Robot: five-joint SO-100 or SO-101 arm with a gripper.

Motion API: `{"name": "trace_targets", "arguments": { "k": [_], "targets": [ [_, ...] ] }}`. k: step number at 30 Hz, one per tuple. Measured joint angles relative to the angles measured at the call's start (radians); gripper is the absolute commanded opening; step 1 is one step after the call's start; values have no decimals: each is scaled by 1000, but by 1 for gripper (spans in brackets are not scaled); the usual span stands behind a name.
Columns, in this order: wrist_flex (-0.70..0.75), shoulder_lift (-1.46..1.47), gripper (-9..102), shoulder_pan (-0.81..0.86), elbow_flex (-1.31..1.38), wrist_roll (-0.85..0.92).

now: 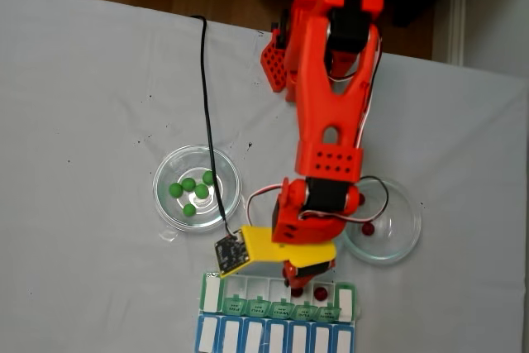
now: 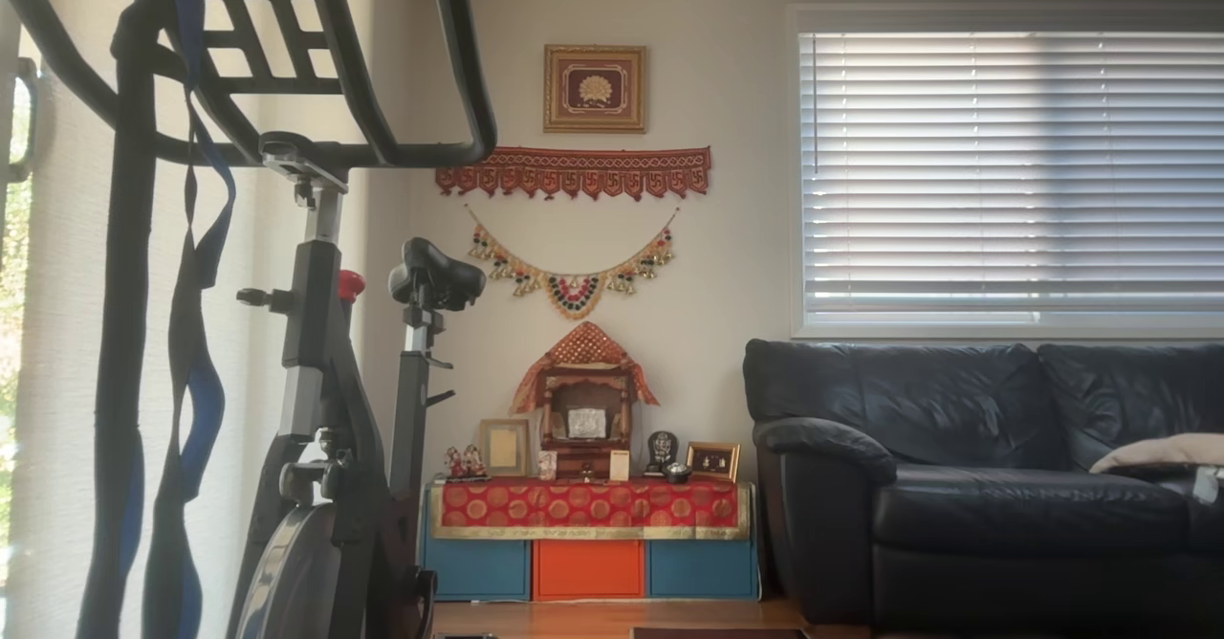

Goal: Sort medicines into box.

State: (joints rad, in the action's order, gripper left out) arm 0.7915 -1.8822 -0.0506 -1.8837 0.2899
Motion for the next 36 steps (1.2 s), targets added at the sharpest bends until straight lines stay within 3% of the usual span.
{"name": "trace_targets", "arguments": {
  "k": [19,36],
  "targets": [
    [133,218,1,6,296,-49],
    [140,302,1,0,377,-72]
  ]
}}
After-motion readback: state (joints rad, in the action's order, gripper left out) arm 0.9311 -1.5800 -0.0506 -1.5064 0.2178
